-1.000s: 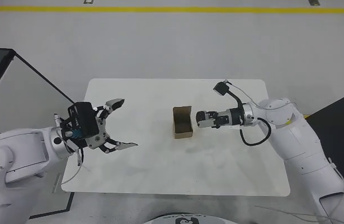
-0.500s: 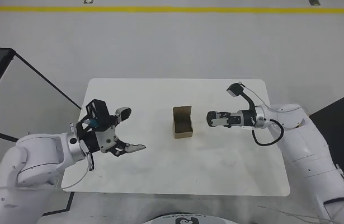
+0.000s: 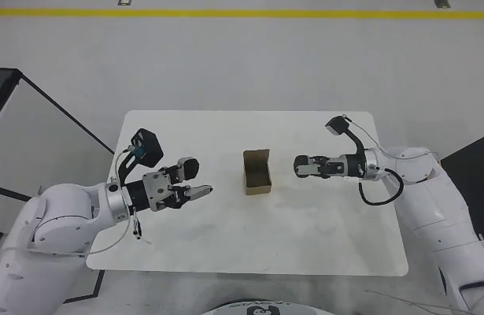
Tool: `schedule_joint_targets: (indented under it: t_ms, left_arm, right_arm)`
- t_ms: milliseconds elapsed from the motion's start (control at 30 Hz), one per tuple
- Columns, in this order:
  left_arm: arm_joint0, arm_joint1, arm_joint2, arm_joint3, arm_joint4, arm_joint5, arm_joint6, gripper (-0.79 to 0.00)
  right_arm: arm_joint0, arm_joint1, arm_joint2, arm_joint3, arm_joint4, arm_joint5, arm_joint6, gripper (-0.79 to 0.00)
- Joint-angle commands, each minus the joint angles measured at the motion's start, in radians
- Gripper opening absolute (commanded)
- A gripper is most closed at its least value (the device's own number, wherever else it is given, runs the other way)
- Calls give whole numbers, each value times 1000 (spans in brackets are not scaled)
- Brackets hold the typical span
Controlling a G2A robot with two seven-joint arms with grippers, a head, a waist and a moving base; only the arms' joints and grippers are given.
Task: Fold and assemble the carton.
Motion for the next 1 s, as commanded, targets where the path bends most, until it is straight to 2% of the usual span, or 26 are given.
schedule_joint_targets:
  t_ms: [0, 167, 233, 333, 400, 700, 767, 967]
  left_arm:
    - [0, -2, 29, 6, -41, 65, -9, -785]
    - [-63, -13, 161, 102, -235, 224, -63, -785]
    - [-109, -20, 224, 147, -282, 225, -87, -785]
    - [-166, -32, 300, 234, -371, 283, -93, -785]
    - [-190, -36, 319, 269, -381, 306, -97, -785]
    - [-189, -37, 326, 281, -361, 319, -73, -785]
    - [-202, -45, 358, 317, -364, 347, -29, -785]
    - [-325, -88, 519, 444, -396, 379, 56, -785]
  right_arm:
    - [-11, -1, -8, -4, -34, 17, -37, -785]
    - [-26, -6, -32, -2, -95, 33, -104, -785]
    - [-26, -9, -41, 7, -102, 44, -122, -785]
    - [-19, -14, -58, 20, -119, 65, -146, -785]
    - [-13, -18, -71, 32, -135, 88, -160, -785]
    - [-11, -18, -73, 34, -139, 91, -163, -785]
    - [-14, -19, -75, 31, -149, 95, -175, -785]
    - [-5, -33, -112, 57, -177, 136, -250, -785]
